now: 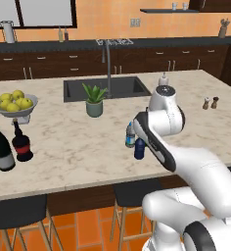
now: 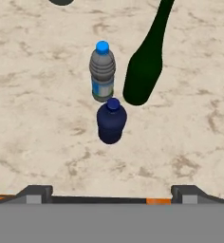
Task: Move the plastic bottles in the middle to the plastics group, and the glass bottles in the middle to the glass group.
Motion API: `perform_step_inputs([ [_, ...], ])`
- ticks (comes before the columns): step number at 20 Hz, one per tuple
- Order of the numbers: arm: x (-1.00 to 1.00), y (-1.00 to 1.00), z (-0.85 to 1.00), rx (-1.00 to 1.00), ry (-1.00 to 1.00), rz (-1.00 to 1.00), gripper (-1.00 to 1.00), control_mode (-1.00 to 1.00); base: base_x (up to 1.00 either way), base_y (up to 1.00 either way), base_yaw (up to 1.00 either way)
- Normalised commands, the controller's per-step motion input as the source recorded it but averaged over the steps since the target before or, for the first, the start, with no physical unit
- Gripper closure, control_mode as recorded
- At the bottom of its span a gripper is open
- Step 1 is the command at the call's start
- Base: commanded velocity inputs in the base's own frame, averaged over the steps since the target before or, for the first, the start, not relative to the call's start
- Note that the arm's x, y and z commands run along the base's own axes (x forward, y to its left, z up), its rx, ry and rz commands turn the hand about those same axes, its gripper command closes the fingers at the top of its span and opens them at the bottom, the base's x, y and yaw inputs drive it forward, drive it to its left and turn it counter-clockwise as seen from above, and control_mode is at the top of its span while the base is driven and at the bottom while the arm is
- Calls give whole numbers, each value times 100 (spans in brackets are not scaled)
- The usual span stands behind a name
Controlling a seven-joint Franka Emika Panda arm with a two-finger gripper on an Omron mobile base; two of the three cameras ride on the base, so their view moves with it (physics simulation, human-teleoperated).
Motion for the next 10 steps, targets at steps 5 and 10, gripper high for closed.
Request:
perform_step_inputs([
  [5,46,0,-34,0,0,0,-100,-100,0,0,0],
  [10,41,0,-43,0,0,0,-100,-100,0,0,0],
])
